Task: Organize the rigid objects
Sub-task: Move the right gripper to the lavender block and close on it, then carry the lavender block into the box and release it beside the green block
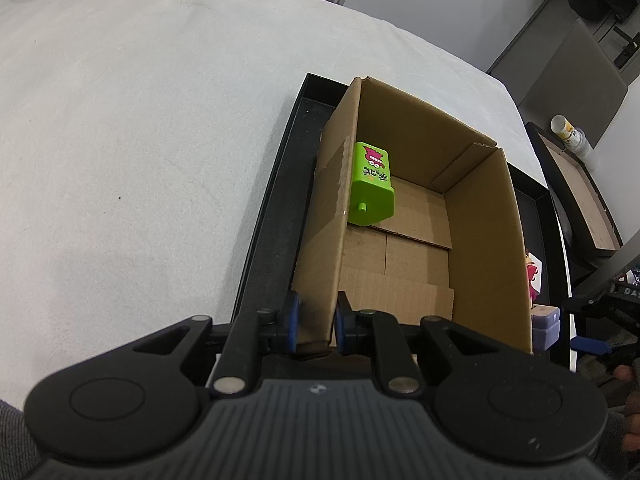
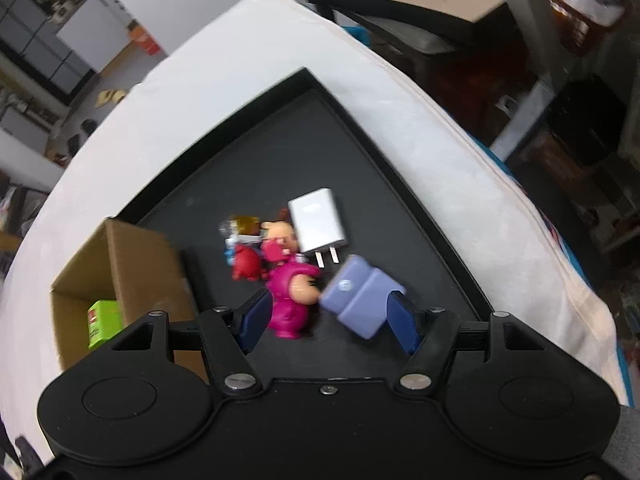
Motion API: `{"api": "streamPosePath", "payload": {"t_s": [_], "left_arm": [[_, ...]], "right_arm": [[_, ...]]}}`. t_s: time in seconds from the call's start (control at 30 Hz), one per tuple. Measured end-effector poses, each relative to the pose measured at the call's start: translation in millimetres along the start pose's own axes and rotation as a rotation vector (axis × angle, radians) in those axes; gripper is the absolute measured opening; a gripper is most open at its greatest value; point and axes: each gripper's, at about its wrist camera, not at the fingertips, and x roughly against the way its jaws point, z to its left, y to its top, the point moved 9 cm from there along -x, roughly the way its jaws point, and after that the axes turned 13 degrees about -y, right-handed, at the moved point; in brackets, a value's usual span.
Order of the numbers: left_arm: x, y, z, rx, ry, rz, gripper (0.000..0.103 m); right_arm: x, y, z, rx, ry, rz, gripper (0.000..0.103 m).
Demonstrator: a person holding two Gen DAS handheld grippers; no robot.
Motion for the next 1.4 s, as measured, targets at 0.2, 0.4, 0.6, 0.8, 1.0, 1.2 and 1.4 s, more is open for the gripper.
{"api": "streamPosePath", "payload": {"t_s": [0.2,0.4,0.6,0.8,1.0,1.2,1.4], "left_arm": [[0.0,0.1,0.5,-0.002,0.002,0.000,0.016],[0.0,0.1,0.4,-0.002,0.001,0.000,0.016],[-0.1,0.1,0.6,-0.002,0.002,0.000,0.016],[-0.3,0.1,0.8,-0.002,0.002,0.000,0.016],[-1.4,0.5,1.5,0.000,0.003,0.000,0.016],[-1.7,0.7,1.8,0.001,0.003,0.000,0.016],[-1.8,0.8,1.6,0.001,0.002,-0.001,0.016]], "right_arm": [[-18.8,-1.2,-9.3,-0.067,-0.027,0.025,0.063],[-32.5,-1.0,-11.3,-0.136,-0.036,0.043,0.063],[-48.2,-2.4,-19.0,-0.207,-0.075,0.065,0.063],[-57.0,-1.3,-16.9,-0.218,-0.055,0.077,0.052],[-46.2,-2.1,-17.3,-0.193,-0.057,0.059,0.047],[-29.9,1.2,-14.1,-0.169,-0.034,0.028,0.047],[-6.8,5.7,4.0,-0.128,0.015,-0.004,0.047]]}}
